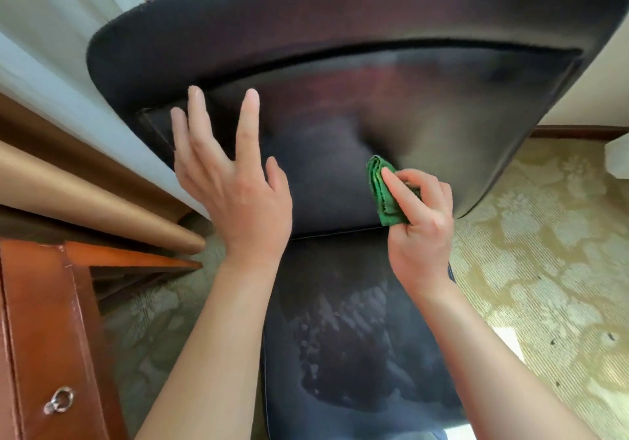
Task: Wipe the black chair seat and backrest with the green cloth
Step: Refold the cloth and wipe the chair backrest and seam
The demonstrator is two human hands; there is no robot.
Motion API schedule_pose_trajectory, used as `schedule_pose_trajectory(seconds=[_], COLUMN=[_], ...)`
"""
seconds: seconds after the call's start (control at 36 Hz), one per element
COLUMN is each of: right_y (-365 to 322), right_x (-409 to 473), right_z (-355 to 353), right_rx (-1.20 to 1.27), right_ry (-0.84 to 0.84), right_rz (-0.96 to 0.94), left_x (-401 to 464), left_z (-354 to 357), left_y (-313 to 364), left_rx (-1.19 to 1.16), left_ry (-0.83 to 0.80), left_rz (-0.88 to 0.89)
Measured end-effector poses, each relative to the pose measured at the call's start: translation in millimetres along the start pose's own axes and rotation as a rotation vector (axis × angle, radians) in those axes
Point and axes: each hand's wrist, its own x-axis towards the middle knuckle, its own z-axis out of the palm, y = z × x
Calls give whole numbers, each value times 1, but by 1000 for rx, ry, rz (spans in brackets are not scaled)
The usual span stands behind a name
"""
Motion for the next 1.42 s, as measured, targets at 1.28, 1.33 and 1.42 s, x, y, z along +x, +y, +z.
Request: schedule_pose_trajectory(seconds=[1.28,1.33,1.42], right_y=[-26,-25,-18], right_x=[27,11,-6], right_z=[48,57,59], right_rx=[74,47,34], right_ry=[2,-178,-291], right_rz=[35,1,-27], left_x=[1,2,1], left_z=[24,23,21], left_y=[-8,-9,-9], left_rx=[124,116,120], left_ry=[-46,-41,-26], left_rz=[111,115,114])
